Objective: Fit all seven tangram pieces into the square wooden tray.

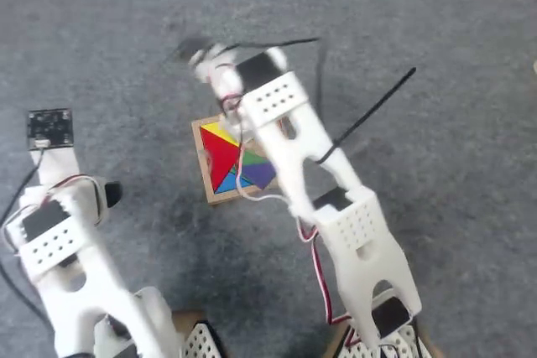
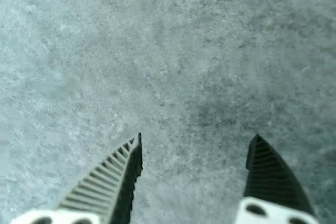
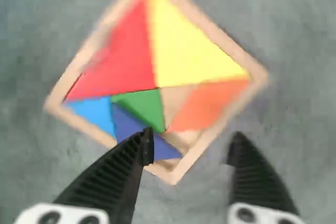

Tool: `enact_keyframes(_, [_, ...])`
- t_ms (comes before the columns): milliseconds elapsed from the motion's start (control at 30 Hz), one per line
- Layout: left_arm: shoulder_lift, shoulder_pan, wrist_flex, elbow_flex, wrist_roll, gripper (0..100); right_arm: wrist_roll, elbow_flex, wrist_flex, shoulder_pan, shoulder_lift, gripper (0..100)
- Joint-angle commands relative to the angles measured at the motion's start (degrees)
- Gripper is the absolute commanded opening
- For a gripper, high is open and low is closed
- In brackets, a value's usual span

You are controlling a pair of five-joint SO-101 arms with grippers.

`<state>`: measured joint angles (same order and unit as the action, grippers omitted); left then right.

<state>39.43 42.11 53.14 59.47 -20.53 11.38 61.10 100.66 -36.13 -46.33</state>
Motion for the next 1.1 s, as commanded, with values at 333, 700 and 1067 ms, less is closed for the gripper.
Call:
enact_keyframes(333, [0.3, -2.3, 6.2, -2.5, -0.1, 31, -1.4, -24.0, 1.6, 2.6, 37.7, 27.7])
enact_keyframes(700, [-35.5, -0.7, 12.9, -24.0, -0.3, 33, -2.9, -98.5, -55.9, -2.2, 67.2, 27.7])
enact_keyframes(1067, [-44.5, 3.9, 17.9, -39.6, -0.2, 34, -2.7, -102.2, -66.9, -8.9, 57.7, 27.7])
